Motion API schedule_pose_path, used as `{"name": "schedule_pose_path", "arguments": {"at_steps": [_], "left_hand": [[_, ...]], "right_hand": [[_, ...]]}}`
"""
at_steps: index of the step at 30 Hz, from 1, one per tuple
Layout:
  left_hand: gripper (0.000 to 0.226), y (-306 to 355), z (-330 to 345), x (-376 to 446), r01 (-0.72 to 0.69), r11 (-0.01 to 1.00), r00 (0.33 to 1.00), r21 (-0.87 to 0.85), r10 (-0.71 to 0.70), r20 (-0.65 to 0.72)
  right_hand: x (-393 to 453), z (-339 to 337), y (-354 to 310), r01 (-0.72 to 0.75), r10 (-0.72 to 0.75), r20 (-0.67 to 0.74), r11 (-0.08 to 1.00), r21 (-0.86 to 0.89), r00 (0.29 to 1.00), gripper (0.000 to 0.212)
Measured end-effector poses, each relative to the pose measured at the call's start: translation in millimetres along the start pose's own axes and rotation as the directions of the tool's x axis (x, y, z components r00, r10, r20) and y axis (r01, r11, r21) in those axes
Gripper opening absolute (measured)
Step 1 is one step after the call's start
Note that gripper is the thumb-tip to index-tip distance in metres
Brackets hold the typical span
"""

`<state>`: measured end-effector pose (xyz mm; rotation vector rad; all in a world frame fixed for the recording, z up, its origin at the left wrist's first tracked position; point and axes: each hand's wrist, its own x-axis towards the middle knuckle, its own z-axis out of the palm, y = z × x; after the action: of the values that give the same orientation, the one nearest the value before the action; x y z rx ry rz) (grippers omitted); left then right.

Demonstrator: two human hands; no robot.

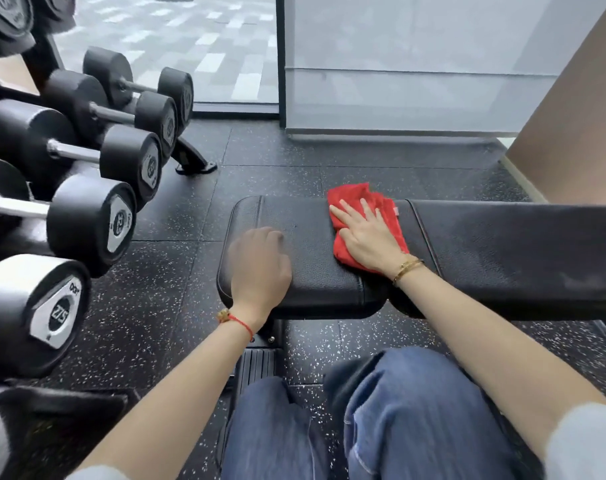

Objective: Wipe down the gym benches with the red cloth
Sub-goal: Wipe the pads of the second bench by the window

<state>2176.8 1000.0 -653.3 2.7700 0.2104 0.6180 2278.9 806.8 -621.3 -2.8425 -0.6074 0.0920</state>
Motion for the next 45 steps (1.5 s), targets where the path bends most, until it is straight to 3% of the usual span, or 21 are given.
{"name": "schedule_pose_path", "arguments": {"at_steps": [3,6,8,10,13,15,22,26,31,34,38,40,45], "left_hand": [[0.038,-1,0,-1,0.000,1.000,1.000,-0.008,0.000,-0.014],[0.039,-3,1,0,0.003,1.000,1.000,-0.019,-0.003,-0.027],[0.040,-3,1,-1,0.001,0.999,1.000,-0.036,-0.002,-0.028],[0.040,-2,1,0,-0.001,0.999,0.999,-0.053,-0.001,-0.033],[0.042,-2,-1,-1,-0.001,0.998,1.000,-0.057,0.000,-0.026],[0.043,-2,-1,-1,0.002,0.999,1.000,-0.054,-0.003,-0.021],[0.038,-1,-1,-1,0.017,0.997,1.000,-0.081,-0.018,-0.012],[0.042,-3,-8,-1,0.042,0.987,0.998,-0.155,-0.048,-0.030],[0.037,-26,-21,-8,0.126,0.986,0.991,-0.109,-0.130,-0.034],[0.035,-42,-27,-11,0.192,0.976,0.979,-0.106,-0.198,-0.048],[0.034,-54,-32,-12,0.240,0.960,0.968,-0.143,-0.248,-0.042],[0.035,-54,-34,-12,0.236,0.959,0.970,-0.158,-0.242,-0.020],[0.034,-47,-37,-16,0.195,0.963,0.980,-0.187,-0.197,0.010]], "right_hand": [[-29,5,-14,0.185,-0.185,0.009,0.980,-0.074,0.983,0.056],[-61,12,-16,0.360,-0.360,0.010,0.932,-0.039,0.933,0.057],[-58,12,-7,0.339,-0.339,-0.007,0.940,0.041,0.941,0.056],[-32,11,0,0.224,-0.223,-0.024,0.972,0.075,0.974,0.053],[16,8,-7,0.003,-0.001,-0.040,0.999,0.048,0.999,0.050],[26,8,-17,-0.045,0.046,-0.051,0.999,0.025,0.998,0.051],[-65,17,-29,0.325,-0.325,-0.005,0.946,-0.019,0.946,0.059],[-40,13,-26,0.273,-0.274,0.003,0.962,0.015,0.962,0.056],[20,15,-65,0.187,-0.187,0.023,0.982,0.002,0.982,0.053],[7,22,-89,0.327,-0.326,0.031,0.944,-0.049,0.945,0.055],[-45,29,-79,0.563,-0.561,0.043,0.825,-0.049,0.826,0.058],[-49,24,-56,0.529,-0.528,0.034,0.849,-0.012,0.848,0.057],[1,11,-27,0.177,-0.177,0.006,0.984,0.025,0.984,0.052]]}}
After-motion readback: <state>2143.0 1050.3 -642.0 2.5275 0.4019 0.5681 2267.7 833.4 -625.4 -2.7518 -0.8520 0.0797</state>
